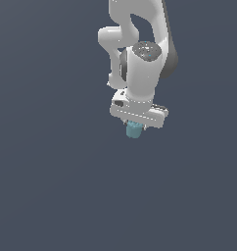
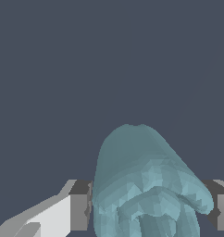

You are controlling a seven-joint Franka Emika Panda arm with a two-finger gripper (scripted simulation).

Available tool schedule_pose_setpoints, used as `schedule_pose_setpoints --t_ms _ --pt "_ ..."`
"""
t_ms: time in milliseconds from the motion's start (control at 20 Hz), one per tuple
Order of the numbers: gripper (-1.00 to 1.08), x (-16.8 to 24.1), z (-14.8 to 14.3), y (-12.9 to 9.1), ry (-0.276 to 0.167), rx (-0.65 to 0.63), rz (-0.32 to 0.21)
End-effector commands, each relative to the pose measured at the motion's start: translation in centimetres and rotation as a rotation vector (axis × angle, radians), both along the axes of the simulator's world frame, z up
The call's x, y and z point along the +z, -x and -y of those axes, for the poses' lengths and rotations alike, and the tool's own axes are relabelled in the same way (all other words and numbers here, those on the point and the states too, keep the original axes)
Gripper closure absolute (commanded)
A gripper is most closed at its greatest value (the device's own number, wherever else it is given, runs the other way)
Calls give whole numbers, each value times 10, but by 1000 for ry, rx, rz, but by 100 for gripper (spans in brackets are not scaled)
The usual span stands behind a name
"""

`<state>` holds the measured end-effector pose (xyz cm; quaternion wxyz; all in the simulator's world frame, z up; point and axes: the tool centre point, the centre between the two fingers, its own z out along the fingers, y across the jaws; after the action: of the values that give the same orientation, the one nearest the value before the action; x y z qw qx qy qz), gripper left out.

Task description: Pick up the object and move it to a goal position.

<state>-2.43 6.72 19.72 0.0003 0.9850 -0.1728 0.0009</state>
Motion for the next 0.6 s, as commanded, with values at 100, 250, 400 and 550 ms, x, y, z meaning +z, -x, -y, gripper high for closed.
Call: schedule_pose_setpoints --t_ms 100,250,400,550 --pt "108 44 -11 -13 0 0 -1" --pt "108 73 -17 -23 0 0 -1" --pt "108 100 -24 -31 0 0 -1" --pt "108 124 -30 -40 0 0 -1"
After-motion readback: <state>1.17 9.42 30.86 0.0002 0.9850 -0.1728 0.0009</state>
